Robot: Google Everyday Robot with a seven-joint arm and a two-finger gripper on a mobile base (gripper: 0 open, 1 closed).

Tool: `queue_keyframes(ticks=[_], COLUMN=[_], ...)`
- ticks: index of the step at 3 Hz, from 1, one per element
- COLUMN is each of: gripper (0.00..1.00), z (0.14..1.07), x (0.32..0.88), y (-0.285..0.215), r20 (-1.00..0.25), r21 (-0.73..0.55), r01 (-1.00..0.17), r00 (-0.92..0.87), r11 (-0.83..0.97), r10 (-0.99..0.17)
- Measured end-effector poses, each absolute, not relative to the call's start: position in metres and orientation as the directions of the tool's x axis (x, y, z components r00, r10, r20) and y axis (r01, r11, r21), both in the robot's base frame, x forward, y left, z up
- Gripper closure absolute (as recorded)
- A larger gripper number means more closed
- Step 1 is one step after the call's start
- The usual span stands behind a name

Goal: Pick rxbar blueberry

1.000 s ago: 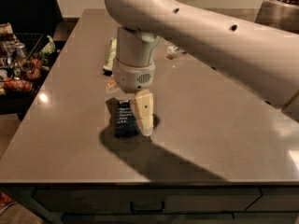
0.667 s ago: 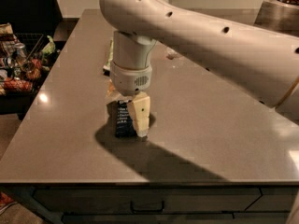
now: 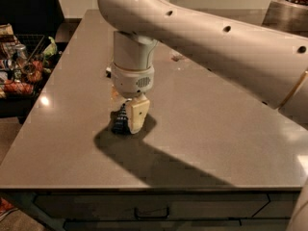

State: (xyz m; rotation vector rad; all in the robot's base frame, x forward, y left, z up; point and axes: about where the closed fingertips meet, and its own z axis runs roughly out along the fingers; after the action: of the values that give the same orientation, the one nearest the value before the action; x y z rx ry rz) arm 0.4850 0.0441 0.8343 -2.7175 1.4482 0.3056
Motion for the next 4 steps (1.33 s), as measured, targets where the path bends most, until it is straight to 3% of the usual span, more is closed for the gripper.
queue_keyframes(ticks=[1, 2, 4], gripper=[0.93, 1.00, 1.00], z=[0.837, 0.855, 0.931], x=[0.485, 0.495, 0.503], y=[0.044, 0.025, -0.009], r20=[-0.196, -0.273, -0.489], r21=[0.051, 0.032, -0.042], r01=[-0.826, -0.888, -0.961], r00=[0.542, 0.434, 0.258], r11=[-0.561, -0.458, -0.273], r10=[-0.817, -0.859, -0.833])
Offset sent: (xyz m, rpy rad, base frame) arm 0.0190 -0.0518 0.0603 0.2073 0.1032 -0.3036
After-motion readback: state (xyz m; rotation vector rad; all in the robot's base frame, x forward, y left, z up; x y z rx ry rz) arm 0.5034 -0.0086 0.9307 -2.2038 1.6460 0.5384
